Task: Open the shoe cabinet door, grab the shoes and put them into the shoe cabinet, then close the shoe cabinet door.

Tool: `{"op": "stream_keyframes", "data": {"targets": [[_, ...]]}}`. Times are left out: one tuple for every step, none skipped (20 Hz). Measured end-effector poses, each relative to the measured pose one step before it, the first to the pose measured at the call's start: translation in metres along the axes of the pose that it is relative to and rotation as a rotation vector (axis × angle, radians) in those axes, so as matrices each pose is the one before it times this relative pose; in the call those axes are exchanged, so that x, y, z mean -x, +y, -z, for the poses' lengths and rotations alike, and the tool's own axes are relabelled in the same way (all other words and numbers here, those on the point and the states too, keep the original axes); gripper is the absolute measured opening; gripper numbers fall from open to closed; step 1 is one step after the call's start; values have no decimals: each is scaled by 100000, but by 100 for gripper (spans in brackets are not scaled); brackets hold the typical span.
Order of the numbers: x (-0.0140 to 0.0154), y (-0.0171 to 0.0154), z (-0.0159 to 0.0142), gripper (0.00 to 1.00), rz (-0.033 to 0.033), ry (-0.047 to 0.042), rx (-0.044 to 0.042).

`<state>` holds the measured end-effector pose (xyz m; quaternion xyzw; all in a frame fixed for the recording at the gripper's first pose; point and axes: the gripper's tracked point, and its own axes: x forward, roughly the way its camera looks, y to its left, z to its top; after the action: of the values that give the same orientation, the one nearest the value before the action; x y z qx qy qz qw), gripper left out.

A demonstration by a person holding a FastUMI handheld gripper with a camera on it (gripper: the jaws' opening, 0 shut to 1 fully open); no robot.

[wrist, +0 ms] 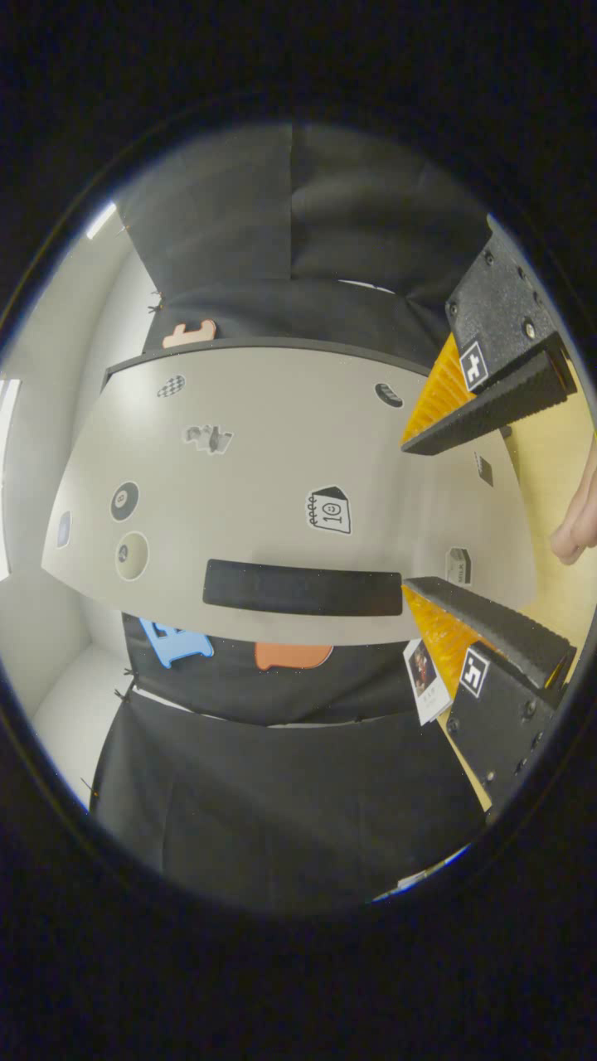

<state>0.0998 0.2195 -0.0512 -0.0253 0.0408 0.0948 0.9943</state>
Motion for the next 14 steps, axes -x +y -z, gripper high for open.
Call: {"op": "stream_keyframes", "data": {"targets": [[709, -271, -137, 98, 1241, -1076, 97], [743, -249, 107, 98, 1687, -349, 611], [942, -304, -3, 98, 1600, -658, 709], [891, -227, 5, 98, 869, -950, 31], [1006, -65, -95, 98, -47, -1012, -285], [966, 278, -15, 98, -578, -925, -574], [1041, 89, 30, 98, -742, -988, -699], [1018, -142, 79, 98, -266, -1125, -583], [886, -377, 16, 98, 916, -1766, -781], [669, -388, 176, 98, 1651, -1218, 169], [508, -197, 272, 97, 738, -739, 1305], [562, 112, 469, 98, -786, 239, 1829], [467, 423, 376, 98, -1487, -126, 268], [479, 343, 305, 98, -1762, -181, -1698]]}}
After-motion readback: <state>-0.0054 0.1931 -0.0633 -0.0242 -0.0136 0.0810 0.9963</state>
